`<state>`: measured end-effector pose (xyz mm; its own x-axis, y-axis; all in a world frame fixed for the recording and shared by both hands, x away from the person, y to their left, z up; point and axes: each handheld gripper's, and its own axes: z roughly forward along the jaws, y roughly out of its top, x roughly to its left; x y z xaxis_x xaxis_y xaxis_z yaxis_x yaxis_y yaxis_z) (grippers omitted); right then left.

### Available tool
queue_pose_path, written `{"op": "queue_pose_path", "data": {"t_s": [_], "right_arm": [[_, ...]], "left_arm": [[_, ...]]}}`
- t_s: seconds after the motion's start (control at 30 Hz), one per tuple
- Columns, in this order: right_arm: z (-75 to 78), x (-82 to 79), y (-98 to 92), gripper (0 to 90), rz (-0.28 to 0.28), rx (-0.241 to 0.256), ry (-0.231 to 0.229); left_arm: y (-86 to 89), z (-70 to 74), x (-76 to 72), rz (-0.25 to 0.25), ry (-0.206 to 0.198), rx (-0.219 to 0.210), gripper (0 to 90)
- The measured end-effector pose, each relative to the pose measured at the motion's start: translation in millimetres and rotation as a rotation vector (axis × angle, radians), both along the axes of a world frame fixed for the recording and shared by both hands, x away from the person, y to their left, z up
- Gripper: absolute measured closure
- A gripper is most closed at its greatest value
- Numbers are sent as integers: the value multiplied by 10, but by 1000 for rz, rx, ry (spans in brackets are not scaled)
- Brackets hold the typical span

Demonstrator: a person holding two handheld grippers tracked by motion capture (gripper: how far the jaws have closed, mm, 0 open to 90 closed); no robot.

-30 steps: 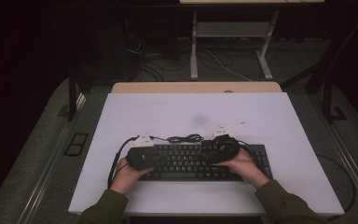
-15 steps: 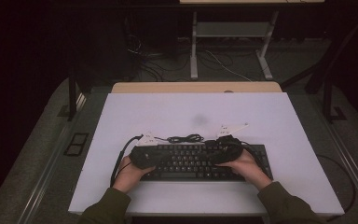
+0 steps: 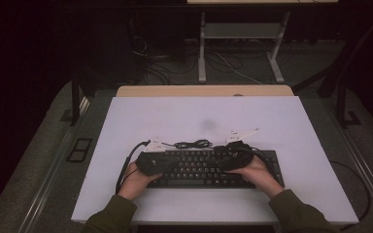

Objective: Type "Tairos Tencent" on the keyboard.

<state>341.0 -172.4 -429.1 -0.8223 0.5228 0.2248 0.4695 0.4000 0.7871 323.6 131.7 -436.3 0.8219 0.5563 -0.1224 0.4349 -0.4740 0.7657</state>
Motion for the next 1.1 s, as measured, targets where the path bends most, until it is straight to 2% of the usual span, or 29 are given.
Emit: {"op": "queue_pose_path", "data": {"t_s": [0.63,0.67,0.8,1.0,1.1], "right_arm": [[-4,1,2,328,1,-4,0],[-2,0,2,328,0,-4,1],[1,0,1,328,-3,2,0],[1,4,-5,328,-3,0,1],[0,6,-7,329,-5,1,0]], "left_arm": [[-14,-13,3,1,4,13,891],[-6,-7,6,-6,2,23,891],[-7,7,-3,1,7,0,891],[-7,21,-10,0,4,-15,889],[3,33,-13,-2,-1,-18,858]]}}
